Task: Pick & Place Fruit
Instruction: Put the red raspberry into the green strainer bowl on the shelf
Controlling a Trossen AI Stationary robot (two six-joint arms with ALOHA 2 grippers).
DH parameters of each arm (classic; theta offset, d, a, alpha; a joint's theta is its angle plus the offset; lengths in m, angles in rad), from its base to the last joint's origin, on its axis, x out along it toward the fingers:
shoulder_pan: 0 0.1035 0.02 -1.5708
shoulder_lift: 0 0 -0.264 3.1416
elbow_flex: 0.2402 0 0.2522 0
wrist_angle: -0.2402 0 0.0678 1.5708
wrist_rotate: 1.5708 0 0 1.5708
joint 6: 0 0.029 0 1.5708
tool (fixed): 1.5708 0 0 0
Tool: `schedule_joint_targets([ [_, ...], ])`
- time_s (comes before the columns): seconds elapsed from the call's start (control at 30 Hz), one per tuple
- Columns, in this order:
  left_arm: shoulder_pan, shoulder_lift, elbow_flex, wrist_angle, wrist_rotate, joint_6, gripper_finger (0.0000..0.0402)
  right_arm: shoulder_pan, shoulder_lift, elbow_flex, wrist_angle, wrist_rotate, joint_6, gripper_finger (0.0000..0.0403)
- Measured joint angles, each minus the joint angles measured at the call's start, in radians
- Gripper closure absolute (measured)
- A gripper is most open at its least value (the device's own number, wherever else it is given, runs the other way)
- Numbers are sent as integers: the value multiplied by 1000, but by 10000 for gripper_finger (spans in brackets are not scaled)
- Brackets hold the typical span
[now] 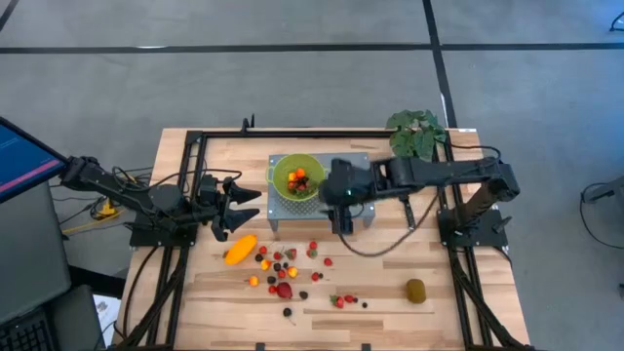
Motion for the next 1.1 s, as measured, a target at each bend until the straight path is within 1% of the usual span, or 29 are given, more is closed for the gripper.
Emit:
schedule_joint_targets([
  [0.2, 0, 0, 0, 0, 0, 0, 111, 104, 10, 0, -91, 0, 104, 185],
  [0.5, 0, 0, 0, 0, 0, 0, 111, 235, 11, -101, -75, 2, 200, 203],
  [0.67, 0, 0, 0, 0, 0, 0, 111, 288, 12, -172, -16, 4, 253, 211],
  [0.93, 0, 0, 0, 0, 0, 0, 111, 359, 11, -245, 44, 4, 349, 221],
  [1.1, 0, 0, 0, 0, 0, 0, 111, 392, 11, -312, 145, 8, 366, 228],
])
